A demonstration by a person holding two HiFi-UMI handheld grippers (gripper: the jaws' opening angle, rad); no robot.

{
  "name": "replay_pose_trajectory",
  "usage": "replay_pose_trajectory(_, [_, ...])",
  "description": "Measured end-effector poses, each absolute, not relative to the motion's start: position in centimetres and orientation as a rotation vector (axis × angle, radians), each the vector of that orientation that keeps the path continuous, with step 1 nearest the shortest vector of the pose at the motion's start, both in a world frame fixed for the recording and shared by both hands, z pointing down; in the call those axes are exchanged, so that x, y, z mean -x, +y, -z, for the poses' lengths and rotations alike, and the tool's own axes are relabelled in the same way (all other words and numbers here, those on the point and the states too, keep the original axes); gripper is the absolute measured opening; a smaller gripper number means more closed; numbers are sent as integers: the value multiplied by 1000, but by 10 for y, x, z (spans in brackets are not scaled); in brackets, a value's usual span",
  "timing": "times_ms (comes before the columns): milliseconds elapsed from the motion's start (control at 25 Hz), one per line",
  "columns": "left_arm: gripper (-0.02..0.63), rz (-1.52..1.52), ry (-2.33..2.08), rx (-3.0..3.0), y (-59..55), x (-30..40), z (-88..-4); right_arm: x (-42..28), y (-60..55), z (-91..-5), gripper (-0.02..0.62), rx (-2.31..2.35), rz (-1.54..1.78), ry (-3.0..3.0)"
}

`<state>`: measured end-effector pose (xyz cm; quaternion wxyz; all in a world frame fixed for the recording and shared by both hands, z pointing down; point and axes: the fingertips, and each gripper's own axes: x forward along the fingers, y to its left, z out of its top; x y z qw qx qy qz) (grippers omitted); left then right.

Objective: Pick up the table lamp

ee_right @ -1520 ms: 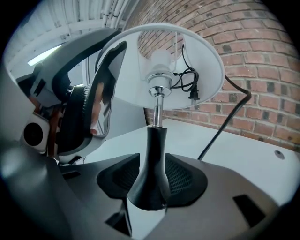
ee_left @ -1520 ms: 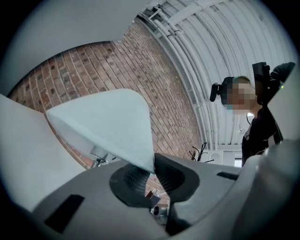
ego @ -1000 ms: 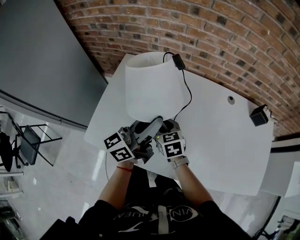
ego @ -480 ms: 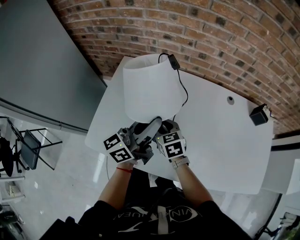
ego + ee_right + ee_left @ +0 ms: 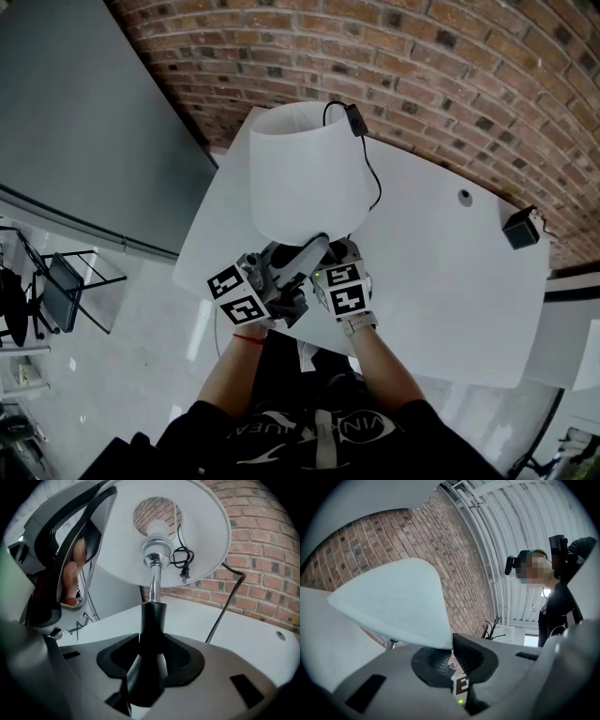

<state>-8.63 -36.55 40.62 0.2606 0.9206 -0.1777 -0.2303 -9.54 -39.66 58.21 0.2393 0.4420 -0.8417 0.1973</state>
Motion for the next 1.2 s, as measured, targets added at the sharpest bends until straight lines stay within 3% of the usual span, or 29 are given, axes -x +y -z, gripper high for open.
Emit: replay_pose_trajectory(1200, [17, 629, -575, -2699, -345, 96, -323, 119, -401, -489, 163, -1189, -267, -2505])
